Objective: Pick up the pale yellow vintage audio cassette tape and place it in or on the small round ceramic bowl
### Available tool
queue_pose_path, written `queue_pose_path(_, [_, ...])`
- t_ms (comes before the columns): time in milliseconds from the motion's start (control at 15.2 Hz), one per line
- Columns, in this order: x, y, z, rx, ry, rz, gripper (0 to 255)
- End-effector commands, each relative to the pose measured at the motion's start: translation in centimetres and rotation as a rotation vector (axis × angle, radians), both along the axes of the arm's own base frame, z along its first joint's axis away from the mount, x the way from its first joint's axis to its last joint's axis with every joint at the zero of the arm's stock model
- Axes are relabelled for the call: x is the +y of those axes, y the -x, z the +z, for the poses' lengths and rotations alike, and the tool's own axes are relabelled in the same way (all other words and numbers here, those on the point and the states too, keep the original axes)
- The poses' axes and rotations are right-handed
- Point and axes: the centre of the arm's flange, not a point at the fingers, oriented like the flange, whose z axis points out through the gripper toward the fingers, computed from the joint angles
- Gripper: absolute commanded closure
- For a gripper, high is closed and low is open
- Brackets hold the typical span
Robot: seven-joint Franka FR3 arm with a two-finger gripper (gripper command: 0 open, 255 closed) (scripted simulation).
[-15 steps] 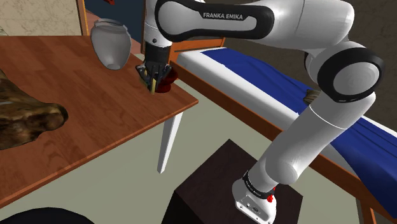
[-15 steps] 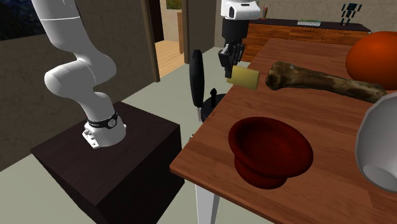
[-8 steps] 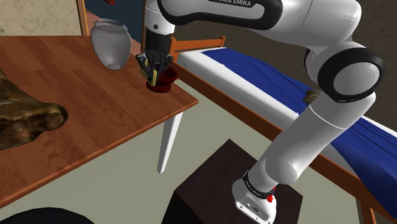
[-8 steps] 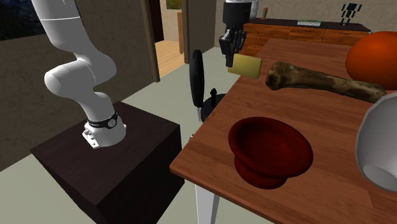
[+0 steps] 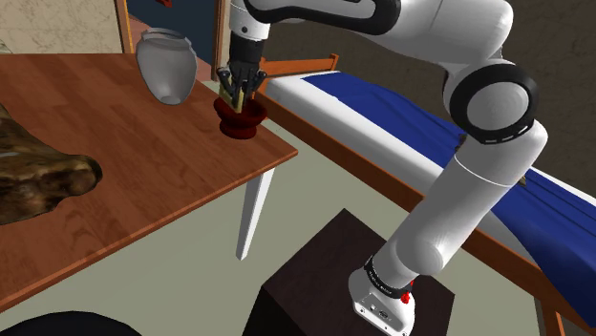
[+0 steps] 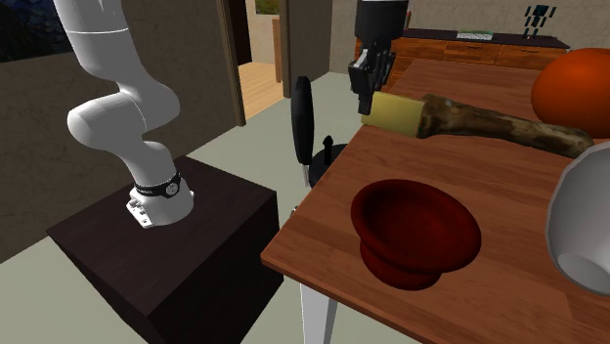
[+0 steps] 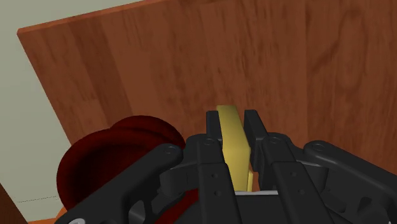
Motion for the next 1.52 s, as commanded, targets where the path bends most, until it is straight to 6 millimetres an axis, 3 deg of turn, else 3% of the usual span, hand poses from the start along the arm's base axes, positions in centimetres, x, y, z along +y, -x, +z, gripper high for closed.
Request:
queue_pose_path(0, [-2.3,-1.5,0.1,0.000,0.001,0.001,255])
queue_pose_path(594, [-12.3,-8.7,0.3,0.000,0.001,0.001,255])
queue_pose_path(1452, [-12.3,-8.7,-6.6,0.000,0.001,0.001,255])
